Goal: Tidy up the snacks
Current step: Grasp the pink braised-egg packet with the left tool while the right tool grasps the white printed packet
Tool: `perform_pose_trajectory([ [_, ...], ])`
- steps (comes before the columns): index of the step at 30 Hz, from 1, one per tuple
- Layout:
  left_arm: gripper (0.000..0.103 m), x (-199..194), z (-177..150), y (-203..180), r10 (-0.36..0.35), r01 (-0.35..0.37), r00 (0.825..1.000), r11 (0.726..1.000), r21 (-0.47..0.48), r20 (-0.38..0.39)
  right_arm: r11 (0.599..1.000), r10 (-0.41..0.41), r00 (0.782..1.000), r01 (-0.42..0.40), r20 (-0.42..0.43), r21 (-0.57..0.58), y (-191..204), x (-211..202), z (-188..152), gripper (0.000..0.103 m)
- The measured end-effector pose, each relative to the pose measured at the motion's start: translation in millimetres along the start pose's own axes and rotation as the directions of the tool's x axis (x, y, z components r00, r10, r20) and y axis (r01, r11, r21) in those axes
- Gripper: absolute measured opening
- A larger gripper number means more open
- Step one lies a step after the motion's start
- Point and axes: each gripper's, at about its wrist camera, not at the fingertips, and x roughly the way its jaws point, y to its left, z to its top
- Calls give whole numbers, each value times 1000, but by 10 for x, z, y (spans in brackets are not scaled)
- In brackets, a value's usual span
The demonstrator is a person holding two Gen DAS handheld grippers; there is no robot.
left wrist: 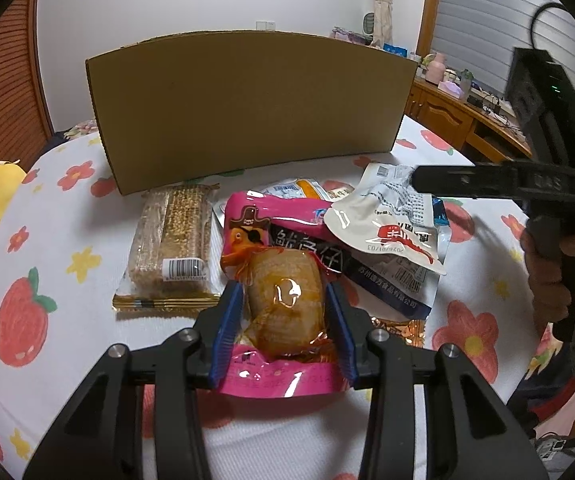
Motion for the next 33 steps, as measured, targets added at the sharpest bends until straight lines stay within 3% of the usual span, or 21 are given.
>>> perform_pose_trajectory([
  [7,41,-5,3,6,-2,2,1000,1000,-1,1,995,5,1000,-5,-6,98,-85,190,175,86],
  [13,41,-20,-13,-3,-2,2,1000,1000,0,7,994,-84,996,85,-9,69,21,334,219,84],
  [15,40,-19,-13,-6,0,0,1000,1000,0,8,992,-117,993,117,-9,51,54,362,217,78],
  [18,40,-27,-16,0,-3,3,1000,1000,-7,11,984,-177,984,177,-7,22,74,388,203,58],
  [20,38,-31,-18,2,-2,2,1000,1000,-9,14,984,-178,984,178,-6,20,59,375,209,41],
  [23,37,-40,-31,-7,4,-4,1000,1000,-6,22,985,-170,985,169,10,38,13,333,212,30],
  [26,37,-51,-51,-3,2,-1,999,1000,-15,33,988,-148,989,148,13,47,3,309,215,23],
  [33,37,-157,-65,50,-24,28,996,999,-45,82,993,-116,991,113,64,40,56,136,203,18],
])
